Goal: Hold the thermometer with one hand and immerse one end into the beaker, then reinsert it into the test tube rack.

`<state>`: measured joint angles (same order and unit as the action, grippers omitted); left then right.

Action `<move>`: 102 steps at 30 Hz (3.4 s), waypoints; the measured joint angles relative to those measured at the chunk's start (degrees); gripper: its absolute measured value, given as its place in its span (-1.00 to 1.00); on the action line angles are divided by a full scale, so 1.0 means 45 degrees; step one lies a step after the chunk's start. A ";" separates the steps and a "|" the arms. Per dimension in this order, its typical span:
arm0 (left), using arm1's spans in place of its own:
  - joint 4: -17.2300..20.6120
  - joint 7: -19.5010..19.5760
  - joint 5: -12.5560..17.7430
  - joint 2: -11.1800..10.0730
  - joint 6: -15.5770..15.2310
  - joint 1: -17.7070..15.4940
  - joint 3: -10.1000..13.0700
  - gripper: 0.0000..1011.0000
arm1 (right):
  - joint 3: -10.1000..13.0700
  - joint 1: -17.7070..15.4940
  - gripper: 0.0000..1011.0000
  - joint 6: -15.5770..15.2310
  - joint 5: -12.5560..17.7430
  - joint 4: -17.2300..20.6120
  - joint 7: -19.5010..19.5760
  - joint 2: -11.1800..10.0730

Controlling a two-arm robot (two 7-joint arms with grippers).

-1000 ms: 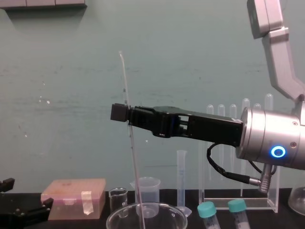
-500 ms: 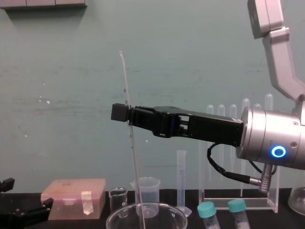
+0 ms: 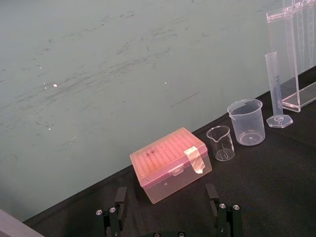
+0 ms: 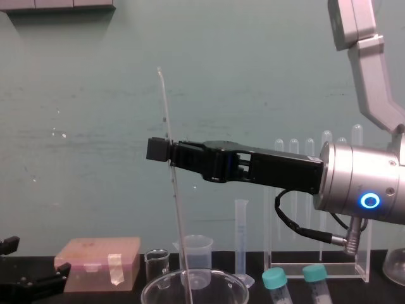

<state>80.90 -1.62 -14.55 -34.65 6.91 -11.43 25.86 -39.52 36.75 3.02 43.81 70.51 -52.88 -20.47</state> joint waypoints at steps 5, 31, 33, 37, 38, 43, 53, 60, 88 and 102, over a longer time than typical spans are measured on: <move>0.0000 0.0000 0.0000 0.0000 0.0000 0.0000 0.0000 0.99 | 0.0000 -0.0028 -0.89 -0.0015 0.0003 0.0096 0.0013 -0.0035; 0.0000 0.0000 0.0000 0.0000 -0.0001 0.0001 0.0000 0.99 | -0.0033 -0.0192 -0.89 -0.0066 -0.0012 0.0431 0.0174 -0.0182; 0.0000 0.0000 0.0000 0.0000 0.0000 0.0001 0.0000 0.99 | -0.0032 -0.0199 -0.89 -0.0066 -0.0011 0.0438 0.0179 -0.0185; 0.0000 0.0000 0.0000 0.0000 0.0000 0.0000 0.0000 0.99 | -0.0032 -0.0214 -0.89 -0.0071 0.0000 0.0449 0.0181 -0.0191; 0.0000 0.0000 0.0000 0.0000 0.0000 0.0000 0.0000 0.99 | -0.0032 -0.0213 -0.89 -0.0071 0.0002 0.0446 0.0178 -0.0190; 0.0000 0.0000 0.0001 0.0000 0.0000 0.0001 0.0000 0.99 | -0.0039 -0.0218 -0.89 -0.0063 0.0013 0.0425 0.0172 -0.0185; 0.0000 0.0000 0.0001 0.0000 0.0000 0.0001 0.0000 0.99 | -0.0048 -0.0205 -0.89 -0.0046 0.0013 0.0396 0.0152 -0.0175; 0.0000 0.0000 0.0000 0.0000 -0.0001 0.0000 0.0000 0.99 | -0.0050 -0.0189 -0.89 -0.0043 0.0013 0.0373 0.0116 -0.0171; 0.0000 0.0000 0.0000 0.0000 0.0000 0.0000 0.0000 0.99 | -0.0120 -0.0040 -0.89 -0.0035 0.0010 0.0168 -0.0059 -0.0105; 0.0000 0.0000 0.0000 0.0000 -0.0001 0.0001 0.0000 0.99 | 0.0420 0.0080 -0.89 -0.0624 0.0924 0.1461 -0.0039 -0.0443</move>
<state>80.90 -1.62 -14.55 -34.64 6.90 -11.43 25.86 -37.63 37.11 0.21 47.96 77.08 -53.05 -22.47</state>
